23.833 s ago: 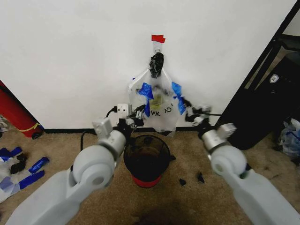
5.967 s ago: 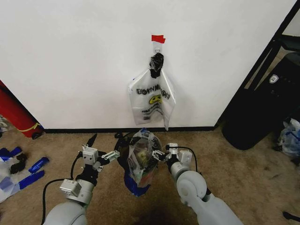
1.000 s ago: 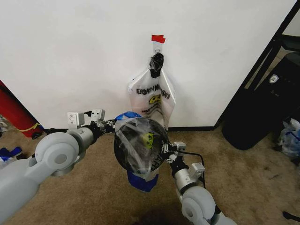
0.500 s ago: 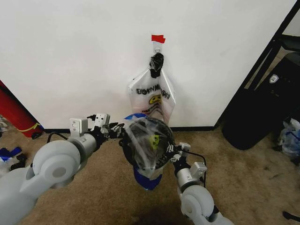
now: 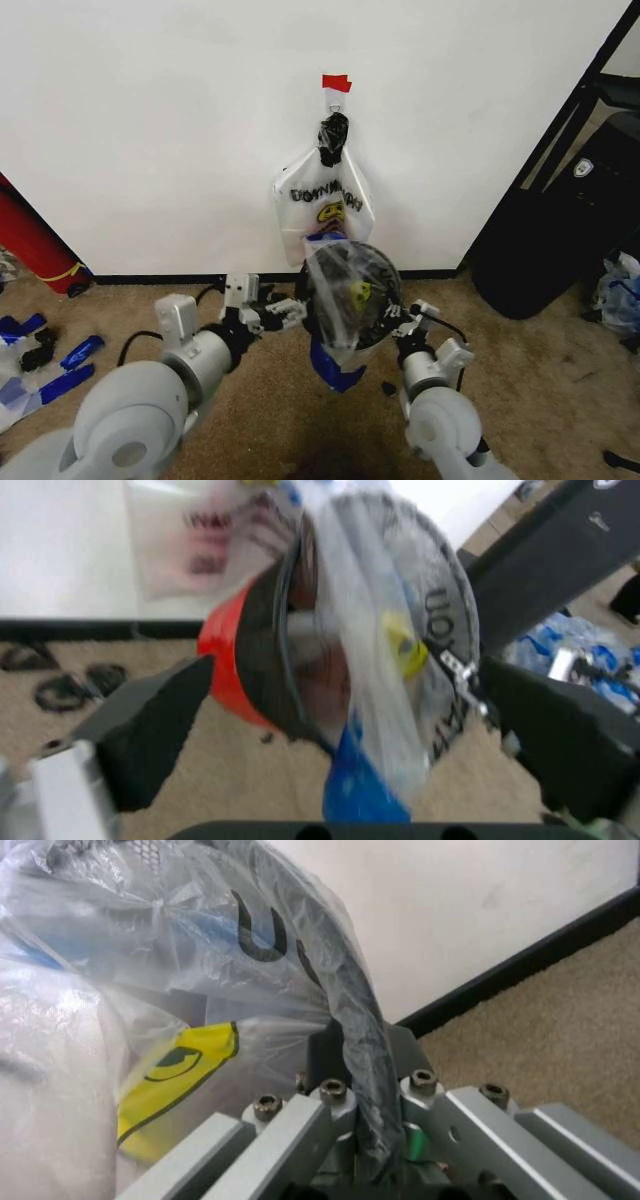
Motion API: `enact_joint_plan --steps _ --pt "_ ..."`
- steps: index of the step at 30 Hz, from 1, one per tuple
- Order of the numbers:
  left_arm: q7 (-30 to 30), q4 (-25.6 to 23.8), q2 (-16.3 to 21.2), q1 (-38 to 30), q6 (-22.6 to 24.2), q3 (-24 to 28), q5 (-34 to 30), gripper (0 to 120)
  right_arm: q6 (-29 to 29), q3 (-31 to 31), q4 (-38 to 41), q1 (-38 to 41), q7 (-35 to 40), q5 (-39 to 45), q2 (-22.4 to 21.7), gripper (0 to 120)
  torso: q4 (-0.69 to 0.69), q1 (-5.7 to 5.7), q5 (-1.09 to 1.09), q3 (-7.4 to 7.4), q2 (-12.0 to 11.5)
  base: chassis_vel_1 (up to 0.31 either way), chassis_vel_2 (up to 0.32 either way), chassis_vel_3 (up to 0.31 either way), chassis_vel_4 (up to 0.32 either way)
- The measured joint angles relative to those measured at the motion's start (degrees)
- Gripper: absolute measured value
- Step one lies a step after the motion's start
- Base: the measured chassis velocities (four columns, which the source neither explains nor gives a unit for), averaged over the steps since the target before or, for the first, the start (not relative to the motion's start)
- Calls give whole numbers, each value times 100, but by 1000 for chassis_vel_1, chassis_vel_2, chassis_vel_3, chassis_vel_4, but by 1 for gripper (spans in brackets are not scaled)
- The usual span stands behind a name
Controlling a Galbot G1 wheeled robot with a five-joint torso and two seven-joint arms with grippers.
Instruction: Pick up the garbage bag from the wall and place it over the trash bin.
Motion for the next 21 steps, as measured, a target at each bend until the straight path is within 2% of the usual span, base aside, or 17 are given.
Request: enact_joint_plan --steps 5,10,21 --pt "204 4 -66 295 21 118 7 112 -22 90 36 30 14 79 -68 0 0 0 0 0 0 0 0 0 0" --pt "416 12 -138 284 58 357 17 115 -44 85 64 20 2 8 -76 0 0 0 0 0 0 0 0 0 0" --pt "429 483 -334 -143 59 844 66 106 -49 -16 139 -32 -84 -109 -54 0 -1 0 -1 0 0 0 0 0 0"
